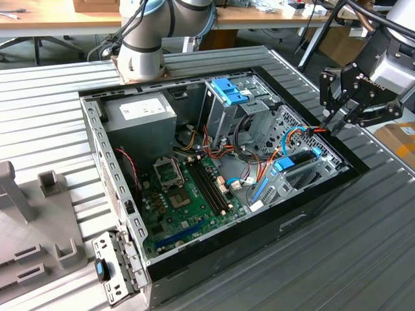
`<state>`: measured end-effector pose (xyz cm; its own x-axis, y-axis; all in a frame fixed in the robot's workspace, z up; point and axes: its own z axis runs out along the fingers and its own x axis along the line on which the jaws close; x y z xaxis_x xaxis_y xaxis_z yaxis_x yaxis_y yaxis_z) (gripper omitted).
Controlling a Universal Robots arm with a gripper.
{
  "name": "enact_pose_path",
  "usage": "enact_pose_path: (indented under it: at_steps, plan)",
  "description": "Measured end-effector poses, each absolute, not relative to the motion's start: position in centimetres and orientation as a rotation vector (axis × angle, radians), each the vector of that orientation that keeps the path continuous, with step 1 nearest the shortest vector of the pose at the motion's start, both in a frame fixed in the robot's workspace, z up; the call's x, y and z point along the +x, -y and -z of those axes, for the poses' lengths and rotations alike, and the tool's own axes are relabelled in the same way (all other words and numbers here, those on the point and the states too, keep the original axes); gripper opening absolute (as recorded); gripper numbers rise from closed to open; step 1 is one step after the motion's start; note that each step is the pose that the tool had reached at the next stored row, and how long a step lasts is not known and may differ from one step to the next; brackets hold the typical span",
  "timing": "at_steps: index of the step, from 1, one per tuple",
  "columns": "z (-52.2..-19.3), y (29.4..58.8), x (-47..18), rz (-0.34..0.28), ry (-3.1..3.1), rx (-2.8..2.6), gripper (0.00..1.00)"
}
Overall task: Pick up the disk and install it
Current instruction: 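Insert the first disk wire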
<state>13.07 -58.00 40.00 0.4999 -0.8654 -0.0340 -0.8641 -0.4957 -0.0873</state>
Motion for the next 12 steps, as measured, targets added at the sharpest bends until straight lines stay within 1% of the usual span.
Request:
enact_pose_path:
  at_steps: [12]
  plan:
    - [-40.0, 58.0, 13.07, 0.022, -1.523, -2.641, 0.29]
